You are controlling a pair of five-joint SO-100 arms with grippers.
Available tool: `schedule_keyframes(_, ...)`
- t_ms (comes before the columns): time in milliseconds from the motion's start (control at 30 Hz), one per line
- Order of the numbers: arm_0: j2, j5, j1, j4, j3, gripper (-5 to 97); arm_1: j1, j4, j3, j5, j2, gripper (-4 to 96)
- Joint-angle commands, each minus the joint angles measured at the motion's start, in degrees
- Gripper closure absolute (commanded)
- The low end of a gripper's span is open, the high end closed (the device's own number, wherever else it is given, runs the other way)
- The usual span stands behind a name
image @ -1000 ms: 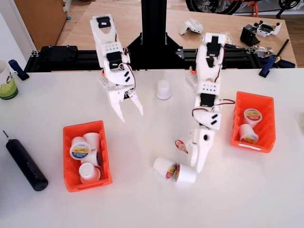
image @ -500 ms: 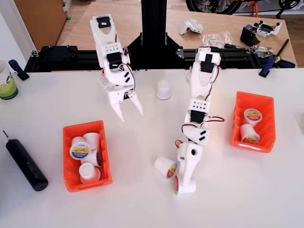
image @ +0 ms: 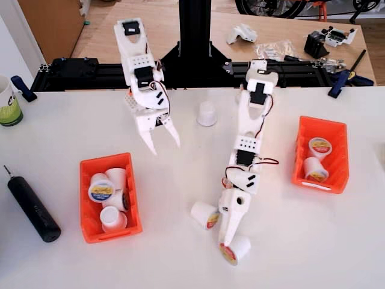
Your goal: Sort the coffee pods, blue into left, red into right
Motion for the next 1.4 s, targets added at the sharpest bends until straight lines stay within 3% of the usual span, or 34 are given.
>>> schedule_keyframes(0,1.23,-0.26,0.35,-0.18,-0.26,66,-1.49,1.23,0.26,-2.55,-0.62,73.0)
schedule_keyframes(133,1.23,-0.35,0.35,-0.26,-0.09,66,-2.11,0.53,0.62,-7.91,-0.62,71.0)
schedule_keyframes(267,1.23,-0.35,0.18,-0.53,0.09,66,-2.2,0.18,0.35,-14.5,-0.18,57.1)
schedule_keyframes(333,1.23,-0.35,0.09,-0.53,0.18,66,-1.76,0.35,-0.26,-18.81,0.18,56.0)
schedule_keyframes(433,1.23,-0.35,0.0,-0.62,0.35,66,0.18,5.27,-3.96,-28.92,1.93,48.6)
schedule_keyframes(533,1.23,-0.35,0.0,-0.7,0.35,66,1.85,18.02,-10.37,-37.18,4.66,47.4)
schedule_keyframes(600,1.23,-0.35,0.0,-0.7,0.35,66,2.9,37.44,-23.64,-39.99,4.75,47.7)
schedule_keyframes(667,1.23,-0.35,-0.09,-0.7,0.44,66,3.08,57.13,-38.14,-39.11,4.57,47.1)
schedule_keyframes(767,1.23,-0.35,-0.26,-0.62,0.44,66,0.35,78.66,-52.47,-32.08,4.57,47.2)
schedule_keyframes(867,1.23,-0.26,-0.53,-0.53,0.53,66,-1.58,87.01,-57.04,-26.89,4.48,47.6)
schedule_keyframes(1100,1.23,-0.97,-0.79,-1.05,0.53,66,-2.29,98.61,-63.02,-22.24,4.04,47.5)
schedule_keyframes(1167,1.05,-1.05,-0.88,-1.76,0.53,66,0.18,97.82,-63.02,-27.95,2.72,47.7)
schedule_keyframes(1267,0.79,-0.44,-1.05,-2.81,0.88,65,5.36,94.13,-62.58,-47.29,1.93,48.6)
schedule_keyframes(1300,0.88,-0.44,-1.14,-3.16,0.88,65,6.24,96.59,-63.11,-49.92,1.93,48.3)
schedule_keyframes(1367,0.7,-0.53,-1.23,-6.42,0.88,65,6.94,104.94,-64.42,-50.89,2.99,47.1)
